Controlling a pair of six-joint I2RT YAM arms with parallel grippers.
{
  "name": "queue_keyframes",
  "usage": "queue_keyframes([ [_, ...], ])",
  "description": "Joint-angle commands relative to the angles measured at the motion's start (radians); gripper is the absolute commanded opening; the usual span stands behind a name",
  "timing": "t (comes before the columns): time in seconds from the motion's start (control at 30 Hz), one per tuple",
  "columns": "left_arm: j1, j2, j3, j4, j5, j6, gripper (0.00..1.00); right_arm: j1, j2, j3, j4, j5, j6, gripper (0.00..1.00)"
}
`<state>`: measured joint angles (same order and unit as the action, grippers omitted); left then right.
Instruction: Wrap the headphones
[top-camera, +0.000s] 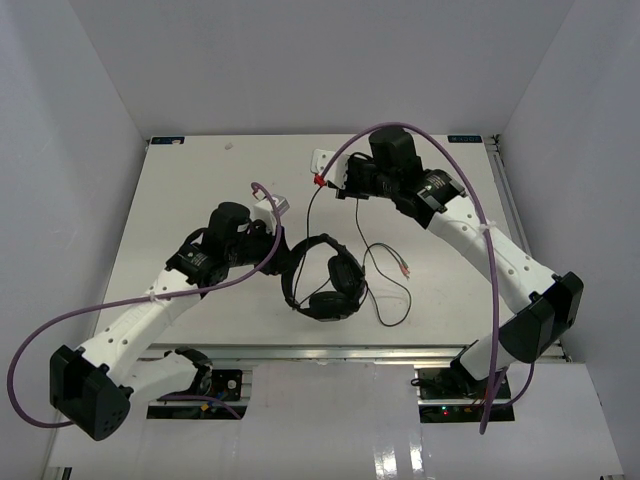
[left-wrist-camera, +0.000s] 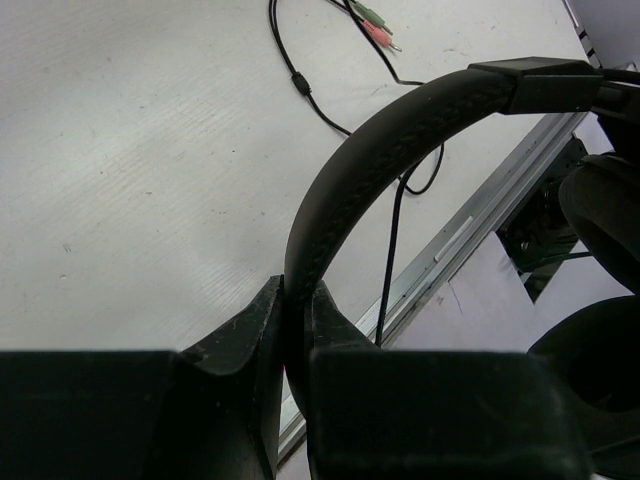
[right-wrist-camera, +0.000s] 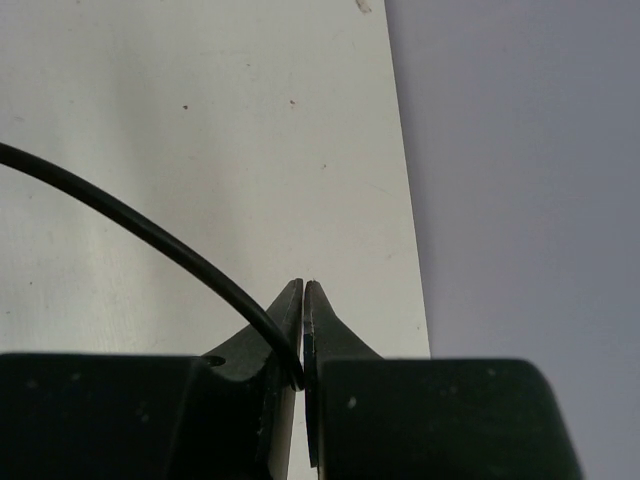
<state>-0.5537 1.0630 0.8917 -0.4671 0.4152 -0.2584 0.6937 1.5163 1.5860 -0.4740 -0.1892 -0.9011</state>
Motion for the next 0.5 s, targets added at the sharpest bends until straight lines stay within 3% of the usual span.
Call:
queue_keyframes([
  [0.0, 0.0, -0.063, 0.034, 0.024, 0.045, -0.004, 0.0, -0.029, -0.003, 0.024, 0.077, 0.043, 0.055, 0.08],
  [0.47, 0.0, -0.125, 0.02, -0.021, 0.008, 0.01, 0.0, -0.215, -0.088, -0.07, 0.084, -0.105, 0.113, 0.08],
])
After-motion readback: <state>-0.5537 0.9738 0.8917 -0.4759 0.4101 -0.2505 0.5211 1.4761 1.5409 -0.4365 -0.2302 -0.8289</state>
